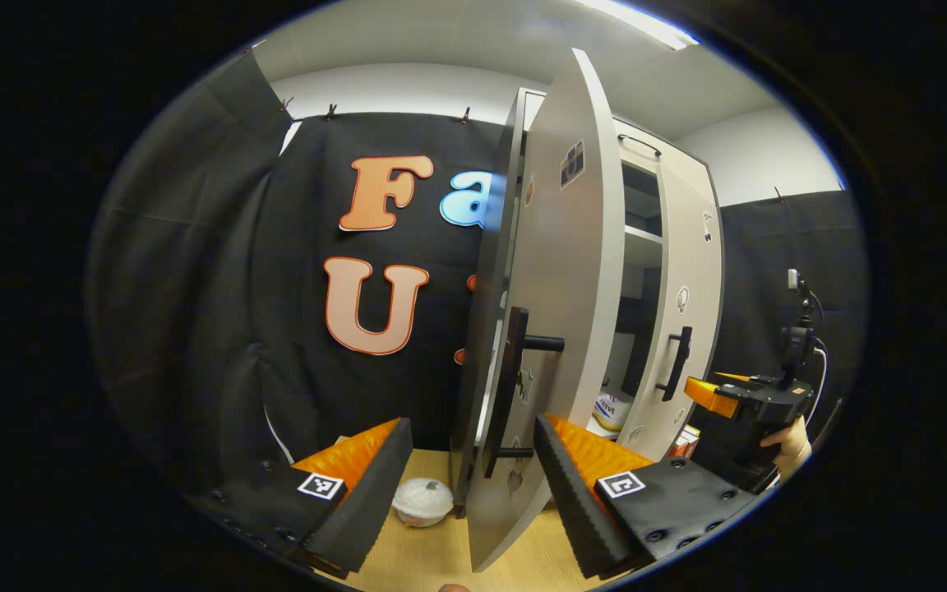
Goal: Grab one shoe with the right hand and put it into the shoe cabinet, grab the other shoe with the left hand and put it into the shoe cabinet; then close the right door with the right hand and the left door with the left hand.
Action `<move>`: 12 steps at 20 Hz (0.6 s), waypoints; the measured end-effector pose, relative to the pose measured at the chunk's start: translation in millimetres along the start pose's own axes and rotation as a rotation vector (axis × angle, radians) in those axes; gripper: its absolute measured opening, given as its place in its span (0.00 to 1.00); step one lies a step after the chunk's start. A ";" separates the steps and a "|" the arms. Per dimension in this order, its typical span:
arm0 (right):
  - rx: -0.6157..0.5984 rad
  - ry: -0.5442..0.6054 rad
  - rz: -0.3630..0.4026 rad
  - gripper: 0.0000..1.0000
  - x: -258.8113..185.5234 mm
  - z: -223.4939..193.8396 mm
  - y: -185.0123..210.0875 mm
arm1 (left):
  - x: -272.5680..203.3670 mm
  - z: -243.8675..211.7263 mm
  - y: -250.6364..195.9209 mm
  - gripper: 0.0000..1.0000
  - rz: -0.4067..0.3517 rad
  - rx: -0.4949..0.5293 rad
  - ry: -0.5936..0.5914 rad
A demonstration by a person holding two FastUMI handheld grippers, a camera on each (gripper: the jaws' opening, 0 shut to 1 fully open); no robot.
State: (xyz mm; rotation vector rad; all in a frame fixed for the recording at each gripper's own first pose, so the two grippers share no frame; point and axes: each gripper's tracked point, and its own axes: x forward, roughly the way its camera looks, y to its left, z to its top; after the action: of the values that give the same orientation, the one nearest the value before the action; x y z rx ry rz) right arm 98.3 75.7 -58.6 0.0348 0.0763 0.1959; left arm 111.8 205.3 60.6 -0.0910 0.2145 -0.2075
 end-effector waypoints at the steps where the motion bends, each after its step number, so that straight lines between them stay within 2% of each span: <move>1: -0.013 -0.005 0.009 0.92 -8.0 1.9 2.0 | -0.9 -1.6 -4.5 0.96 -0.004 0.002 0.004; 3: -0.032 -0.020 0.022 0.92 -21.6 7.5 4.3 | 0.9 -1.4 -15.7 0.94 -0.011 0.022 -0.001; 4: -0.040 -0.028 0.024 0.92 -27.7 10.6 4.7 | 0.7 -0.5 -20.7 0.96 -0.015 0.027 -0.003; 7: -0.041 -0.047 0.030 0.92 -46.5 18.3 1.0 | 4.8 -7.3 -39.2 0.96 -0.051 -0.012 0.009; 8: -0.044 -0.053 0.026 0.92 -52.4 20.8 -2.7 | 7.6 -10.1 -50.0 0.94 -0.079 -0.037 0.018; 11: -0.054 -0.067 -0.007 0.93 -67.1 24.7 -21.7 | 14.0 -12.9 -76.3 0.99 -0.114 -0.042 0.019; 12: -0.051 -0.068 -0.019 0.93 -72.8 25.4 -28.7 | 18.6 -13.0 -84.4 0.96 -0.120 -0.033 0.017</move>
State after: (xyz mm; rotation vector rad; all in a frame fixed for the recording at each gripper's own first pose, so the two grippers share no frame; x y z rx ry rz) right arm 34.7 32.7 -29.2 -0.0103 0.0040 0.1774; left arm 110.3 118.1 53.7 -0.1349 0.2296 -0.3249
